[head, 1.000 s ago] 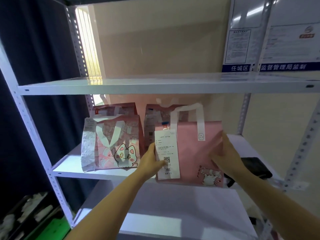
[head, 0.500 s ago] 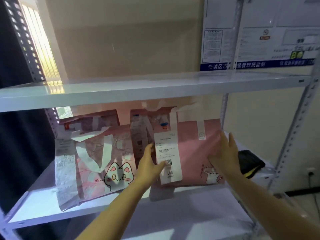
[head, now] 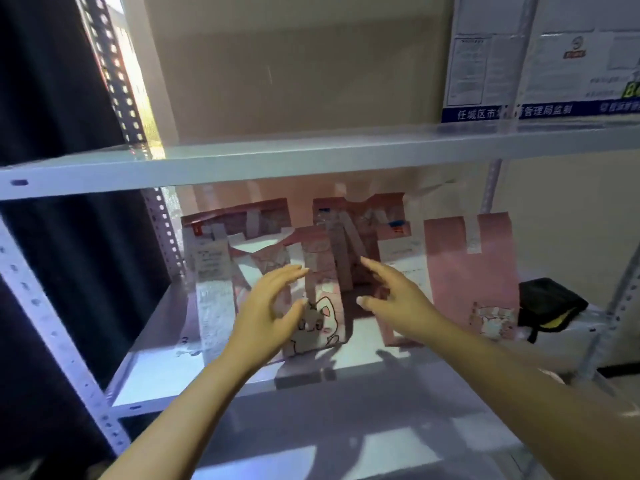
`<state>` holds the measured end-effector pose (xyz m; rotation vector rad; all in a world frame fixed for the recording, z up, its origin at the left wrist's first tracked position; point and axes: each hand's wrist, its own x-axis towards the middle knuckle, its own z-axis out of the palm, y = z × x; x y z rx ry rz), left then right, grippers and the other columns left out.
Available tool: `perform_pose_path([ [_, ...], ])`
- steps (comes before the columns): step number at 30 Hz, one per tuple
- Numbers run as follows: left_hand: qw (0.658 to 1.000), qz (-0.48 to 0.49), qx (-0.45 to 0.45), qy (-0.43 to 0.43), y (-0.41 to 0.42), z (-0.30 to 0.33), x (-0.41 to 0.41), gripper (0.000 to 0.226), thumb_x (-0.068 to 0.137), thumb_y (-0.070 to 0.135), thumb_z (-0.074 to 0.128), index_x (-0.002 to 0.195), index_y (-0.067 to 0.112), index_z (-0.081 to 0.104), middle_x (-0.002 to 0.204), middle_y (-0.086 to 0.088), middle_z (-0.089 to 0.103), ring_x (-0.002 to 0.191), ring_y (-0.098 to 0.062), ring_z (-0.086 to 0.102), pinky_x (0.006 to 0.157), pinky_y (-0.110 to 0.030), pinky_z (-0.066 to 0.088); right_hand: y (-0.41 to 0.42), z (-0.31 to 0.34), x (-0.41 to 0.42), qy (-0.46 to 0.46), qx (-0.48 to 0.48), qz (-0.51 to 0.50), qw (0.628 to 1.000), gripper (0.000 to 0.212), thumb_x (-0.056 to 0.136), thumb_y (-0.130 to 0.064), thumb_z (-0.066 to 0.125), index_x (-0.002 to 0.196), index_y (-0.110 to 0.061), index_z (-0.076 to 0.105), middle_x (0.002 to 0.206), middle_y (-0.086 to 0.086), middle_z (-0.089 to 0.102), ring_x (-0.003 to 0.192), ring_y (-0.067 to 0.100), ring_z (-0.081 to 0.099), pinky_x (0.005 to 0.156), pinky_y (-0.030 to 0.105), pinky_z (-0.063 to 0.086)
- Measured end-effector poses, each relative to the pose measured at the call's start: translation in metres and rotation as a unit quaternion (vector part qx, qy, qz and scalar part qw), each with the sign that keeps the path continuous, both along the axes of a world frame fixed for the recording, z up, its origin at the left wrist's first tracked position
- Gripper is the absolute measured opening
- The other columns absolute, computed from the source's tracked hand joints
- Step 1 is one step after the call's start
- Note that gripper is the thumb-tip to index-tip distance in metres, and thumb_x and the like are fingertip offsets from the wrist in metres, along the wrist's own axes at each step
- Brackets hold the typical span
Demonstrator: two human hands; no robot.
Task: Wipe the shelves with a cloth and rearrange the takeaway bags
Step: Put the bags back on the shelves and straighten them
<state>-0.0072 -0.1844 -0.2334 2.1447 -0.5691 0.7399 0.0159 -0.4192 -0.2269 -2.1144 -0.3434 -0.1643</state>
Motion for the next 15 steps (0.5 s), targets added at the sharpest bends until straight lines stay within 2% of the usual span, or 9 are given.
perform_pose_path([
  [2, 0.998, 0.036, -0.013, -0.049, 0.028, -0.004, -0.008, 0.039, 0.082, 0.01, 0.059, 0.118, 0.024, 0.063, 0.126, 0.016, 0.059, 0.121, 0.002, 0.05, 0.103, -0.012, 0.035, 0.027, -0.002, 0.005, 0.013, -0.002, 0.019, 1.0, 0.069, 0.089, -0.024, 0.064, 0.146, -0.039, 0.029, 0.153, -0.01, 0.03, 0.14, 0.013, 0.03, 0.11, 0.033, 0.032],
  [4, 0.995, 0.077, -0.041, -0.049, 0.055, -0.009, -0.014, 0.042, 0.082, 0.004, 0.059, 0.118, 0.024, 0.064, 0.125, 0.019, 0.059, 0.121, 0.002, 0.05, 0.104, -0.014, 0.035, 0.048, -0.004, 0.012, 0.018, -0.012, 0.022, 1.0, 0.069, 0.091, -0.027, 0.061, 0.148, -0.036, 0.025, 0.156, -0.009, 0.024, 0.141, 0.014, 0.026, 0.11, 0.031, 0.028],
  [6, 0.99, 0.115, -0.077, -0.011, 0.079, -0.016, -0.016, 0.048, 0.086, 0.001, 0.061, 0.126, 0.028, 0.058, 0.132, 0.018, 0.055, 0.127, -0.003, 0.046, 0.108, -0.021, 0.035, 0.065, -0.007, 0.018, 0.028, -0.027, 0.006, 0.999, 0.07, 0.092, -0.027, 0.059, 0.15, -0.027, 0.02, 0.158, -0.006, 0.018, 0.142, 0.015, 0.025, 0.107, 0.027, 0.025],
  [8, 0.984, 0.159, -0.074, 0.034, 0.101, -0.025, -0.016, 0.055, 0.089, 0.007, 0.061, 0.137, 0.029, 0.046, 0.143, 0.014, 0.044, 0.134, -0.006, 0.037, 0.111, -0.028, 0.029, 0.077, -0.01, 0.025, 0.04, -0.046, -0.024, 0.998, 0.072, 0.092, -0.026, 0.059, 0.151, -0.02, 0.018, 0.158, -0.002, 0.017, 0.141, 0.019, 0.027, 0.104, 0.028, 0.028],
  [10, 0.973, 0.181, -0.093, 0.108, 0.116, -0.033, -0.015, 0.063, 0.09, 0.011, 0.06, 0.145, 0.028, 0.035, 0.146, 0.015, 0.035, 0.134, -0.002, 0.032, 0.11, -0.026, 0.026, 0.086, -0.014, 0.031, 0.037, -0.06, -0.047, 0.996, 0.071, 0.091, -0.025, 0.06, 0.15, -0.016, 0.021, 0.155, 0.003, 0.022, 0.136, 0.021, 0.034, 0.097, 0.025, 0.03],
  [13, 0.939, 0.14, -0.221, 0.224, 0.125, -0.039, -0.014, 0.064, 0.089, 0.011, 0.064, 0.145, 0.024, 0.035, 0.136, 0.013, 0.047, 0.118, 0.0, 0.048, 0.101, -0.024, 0.036, 0.093, -0.018, 0.034, 0.02, -0.063, -0.068, 0.995, 0.069, 0.09, -0.021, 0.061, 0.148, -0.012, 0.026, 0.149, 0.007, 0.028, 0.131, 0.023, 0.039, 0.092, 0.024, 0.03],
  [15, 0.933, 0.118, -0.232, 0.249, 0.127, -0.042, -0.01, 0.053, 0.088, 0.008, 0.066, 0.136, 0.021, 0.049, 0.121, 0.016, 0.06, 0.111, -0.003, 0.057, 0.102, -0.029, 0.043, 0.095, -0.02, 0.035, 0.014, -0.057, -0.073, 0.996, 0.067, 0.089, -0.018, 0.061, 0.147, -0.012, 0.028, 0.147, 0.007, 0.03, 0.128, 0.025, 0.041, 0.093, 0.026, 0.032],
])
